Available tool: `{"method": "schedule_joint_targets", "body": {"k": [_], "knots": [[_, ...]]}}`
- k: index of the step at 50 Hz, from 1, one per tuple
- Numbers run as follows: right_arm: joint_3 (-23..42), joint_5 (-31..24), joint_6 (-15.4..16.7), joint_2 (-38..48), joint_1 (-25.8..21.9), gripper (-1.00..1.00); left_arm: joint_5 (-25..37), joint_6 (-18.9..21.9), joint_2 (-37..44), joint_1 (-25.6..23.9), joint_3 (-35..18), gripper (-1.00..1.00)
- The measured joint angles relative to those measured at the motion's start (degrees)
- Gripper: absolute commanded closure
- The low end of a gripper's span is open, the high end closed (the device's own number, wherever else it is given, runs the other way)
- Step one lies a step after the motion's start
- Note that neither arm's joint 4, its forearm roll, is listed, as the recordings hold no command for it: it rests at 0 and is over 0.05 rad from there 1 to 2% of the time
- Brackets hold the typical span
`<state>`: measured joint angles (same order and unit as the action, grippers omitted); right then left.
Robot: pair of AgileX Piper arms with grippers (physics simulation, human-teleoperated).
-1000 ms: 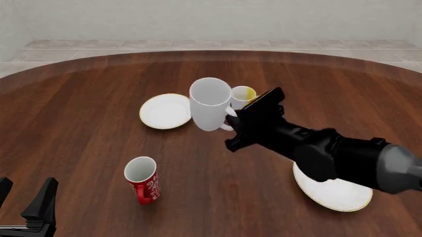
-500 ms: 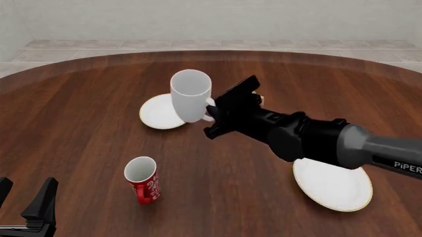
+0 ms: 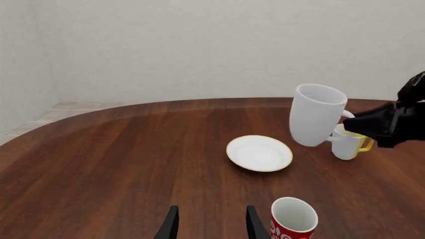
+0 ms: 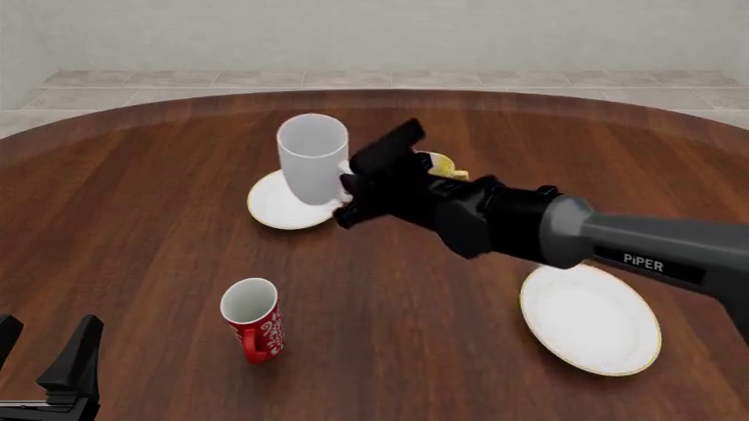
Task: Put the white mug on the left plate.
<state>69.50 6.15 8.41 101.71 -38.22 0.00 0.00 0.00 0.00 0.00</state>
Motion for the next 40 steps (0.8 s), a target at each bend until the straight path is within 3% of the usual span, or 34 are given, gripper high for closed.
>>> {"method": "schedule_joint_targets", "body": {"k": [40], "knots": [[15.85, -5.56, 0.21, 11.97, 2.23, 1.0, 0.0, 0.0, 0.0, 0.0, 0.0, -1.0]]}}
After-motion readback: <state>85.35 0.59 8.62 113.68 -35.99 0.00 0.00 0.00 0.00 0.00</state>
